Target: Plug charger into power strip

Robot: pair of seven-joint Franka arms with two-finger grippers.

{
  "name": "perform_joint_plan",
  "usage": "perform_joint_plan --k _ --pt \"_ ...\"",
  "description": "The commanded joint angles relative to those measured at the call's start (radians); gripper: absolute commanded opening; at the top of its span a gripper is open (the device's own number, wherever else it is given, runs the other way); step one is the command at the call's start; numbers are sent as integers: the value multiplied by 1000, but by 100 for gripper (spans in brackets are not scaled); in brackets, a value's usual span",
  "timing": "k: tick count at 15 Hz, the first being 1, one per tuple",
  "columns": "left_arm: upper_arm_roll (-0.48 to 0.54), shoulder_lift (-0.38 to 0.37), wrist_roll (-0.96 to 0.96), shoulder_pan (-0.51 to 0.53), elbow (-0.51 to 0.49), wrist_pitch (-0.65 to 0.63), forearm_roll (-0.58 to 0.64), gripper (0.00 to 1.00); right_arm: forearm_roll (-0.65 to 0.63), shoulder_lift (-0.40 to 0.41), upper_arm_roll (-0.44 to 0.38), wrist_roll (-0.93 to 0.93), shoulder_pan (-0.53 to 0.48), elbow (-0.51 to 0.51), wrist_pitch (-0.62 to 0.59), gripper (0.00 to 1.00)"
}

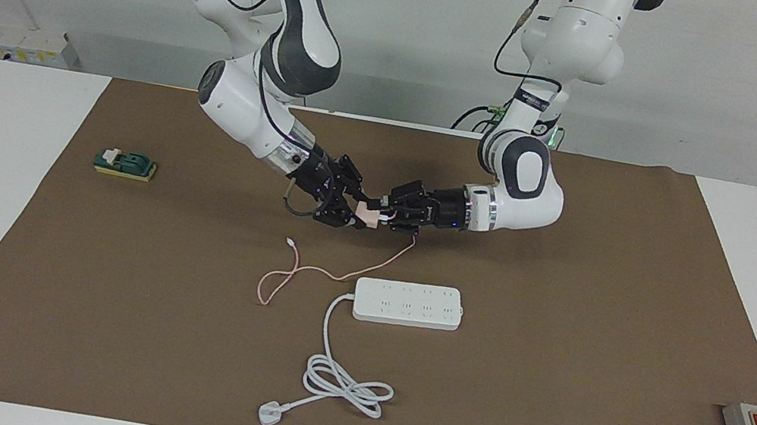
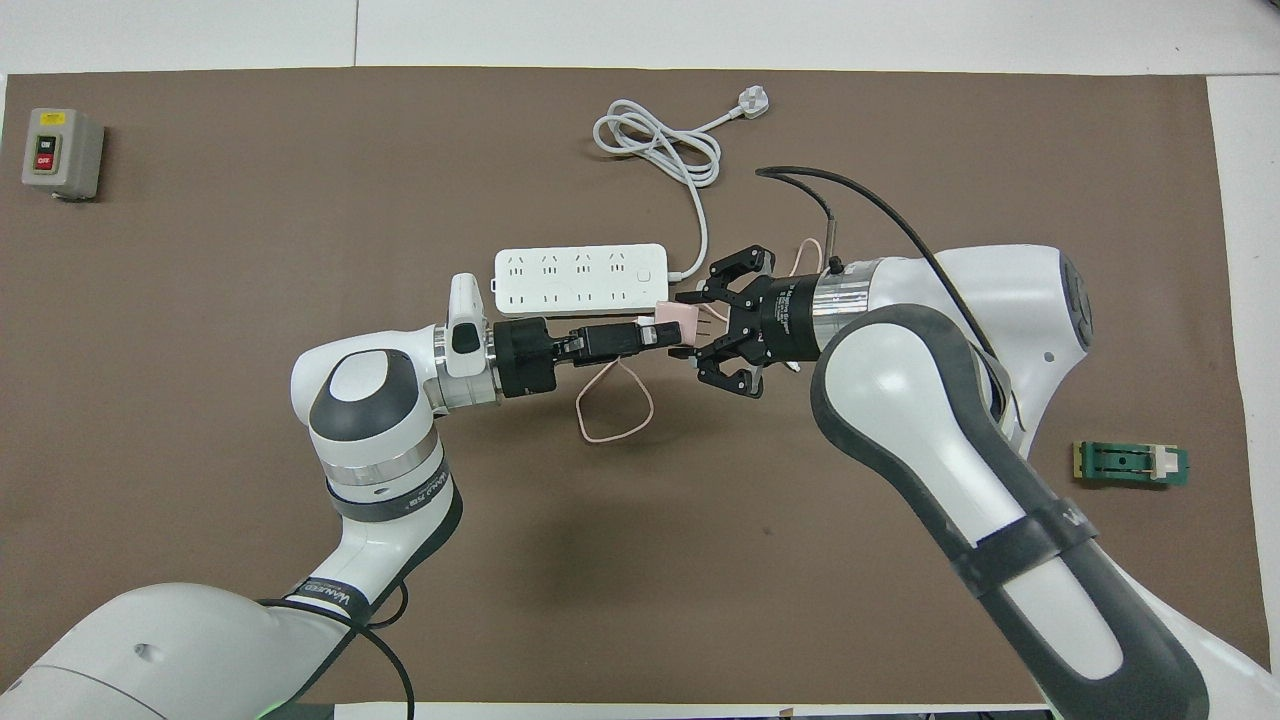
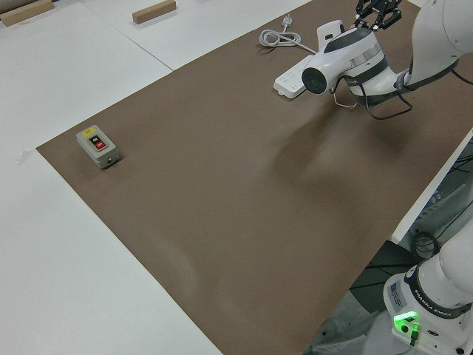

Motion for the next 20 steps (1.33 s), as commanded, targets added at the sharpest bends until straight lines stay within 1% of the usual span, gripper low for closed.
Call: perform_joint_plan --k 1,4,6,8,12,14,16,18,20 --pt "12 -32 7 -5 -13 2 -13 0 23 -14 0 -15 4 -17 19 100" --pt "20 -67 -46 3 -19 10 -7 0 22 -17 0 -17 4 -16 19 100" --pt "22 -93 -65 20 -24 44 1 0 9 -26 -3 -13 1 -16 14 100" --pt "23 -119 -113 58 -24 65 83 0 -21 -44 -3 -13 -6 -16 2 100" --pt "23 -194 -326 159 -14 99 349 0 -203 -75 -6 -17 -16 -14 -30 100" --pt "23 -216 -408 217 -16 94 491 0 -280 -87 -6 -52 -59 -7 -73 100" --pt "23 -243 -451 290 -24 62 654 0 -363 -106 -8 -162 -119 -1 -137 100" --pt "25 -255 -546 368 -8 -11 868 0 -423 -120 -8 -284 -191 4 -200 100" --pt "26 -281 -668 400 56 -79 1118 0 -512 -120 -8 -416 -269 38 -286 100"
